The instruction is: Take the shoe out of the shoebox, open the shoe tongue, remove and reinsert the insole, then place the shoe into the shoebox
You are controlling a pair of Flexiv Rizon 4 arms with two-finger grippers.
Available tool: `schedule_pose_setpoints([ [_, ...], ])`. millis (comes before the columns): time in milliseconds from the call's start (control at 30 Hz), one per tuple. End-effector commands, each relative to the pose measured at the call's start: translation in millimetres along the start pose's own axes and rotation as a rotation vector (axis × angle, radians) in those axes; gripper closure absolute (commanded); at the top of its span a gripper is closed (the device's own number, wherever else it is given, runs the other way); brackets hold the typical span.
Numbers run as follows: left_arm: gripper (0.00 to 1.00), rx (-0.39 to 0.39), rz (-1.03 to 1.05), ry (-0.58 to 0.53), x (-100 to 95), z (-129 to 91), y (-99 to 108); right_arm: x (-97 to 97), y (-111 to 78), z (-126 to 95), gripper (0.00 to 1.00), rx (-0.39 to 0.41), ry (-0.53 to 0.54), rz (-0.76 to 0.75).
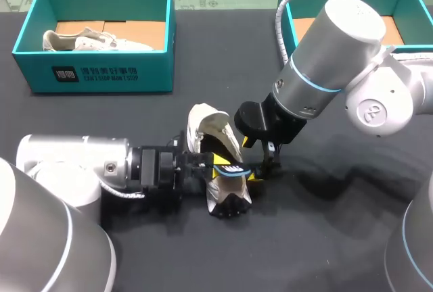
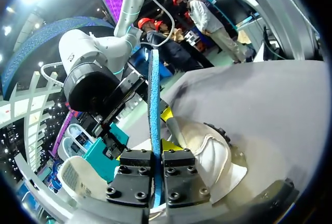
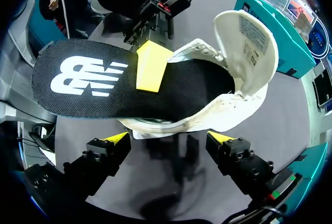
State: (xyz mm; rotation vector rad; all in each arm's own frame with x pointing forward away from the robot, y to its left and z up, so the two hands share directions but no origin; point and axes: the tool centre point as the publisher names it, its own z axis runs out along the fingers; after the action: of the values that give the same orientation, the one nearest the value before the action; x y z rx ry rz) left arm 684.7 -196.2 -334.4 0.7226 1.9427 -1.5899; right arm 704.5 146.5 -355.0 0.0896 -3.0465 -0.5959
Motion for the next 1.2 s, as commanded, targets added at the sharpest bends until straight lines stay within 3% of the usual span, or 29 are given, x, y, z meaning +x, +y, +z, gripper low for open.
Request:
schedule_pose_setpoints([
  [33, 1.0, -0.012, 0.0, -0.013, 4.3, 6.4, 10.4, 0.6, 0.3, 1.0, 0.0, 0.001, -0.001, 0.0],
  [200, 1.0, -0.036, -0.02, -0.017, 6.3, 6.2, 20.8, 0.6, 0.3, 1.0, 0.0, 0.001, -0.001, 0.0],
  [400, 1.0, -0.026, -0.04, -0.022, 2.7, 4.4, 13.2, 0.6, 0.3, 1.0, 0.0, 0.001, -0.001, 0.0],
  [567, 0.69, -0.005, -0.039, -0.033, -3.6, 2.8, -0.1, 0.6, 0.3, 1.0, 0.0, 0.001, -0.001, 0.0],
  [767, 0.64, 0.025, -0.018, -0.044, -11.7, 3.1, -17.0, 0.6, 0.3, 1.0, 0.0, 0.001, -0.001, 0.0],
  [867, 0.65, 0.041, -0.007, -0.042, -13.9, 4.8, -24.2, 0.6, 0.3, 1.0, 0.0, 0.001, -0.001, 0.0],
  [967, 0.73, 0.055, 0.003, -0.037, -14.8, 7.2, -29.9, 0.6, 0.3, 1.0, 0.0, 0.001, -0.001, 0.0],
  [1000, 0.82, 0.057, 0.009, -0.034, -14.8, 8.0, -31.3, 0.6, 0.3, 1.0, 0.0, 0.001, -0.001, 0.0],
  [1033, 1.0, 0.06, 0.015, -0.03, -14.6, 8.8, -32.2, 0.6, 0.3, 1.0, 0.0, 0.001, -0.001, 0.0],
  [1200, 1.0, 0.054, 0.042, -0.015, -9.2, 8.0, -24.6, 0.6, 0.3, 1.0, 0.0, 0.001, -0.001, 0.0],
])
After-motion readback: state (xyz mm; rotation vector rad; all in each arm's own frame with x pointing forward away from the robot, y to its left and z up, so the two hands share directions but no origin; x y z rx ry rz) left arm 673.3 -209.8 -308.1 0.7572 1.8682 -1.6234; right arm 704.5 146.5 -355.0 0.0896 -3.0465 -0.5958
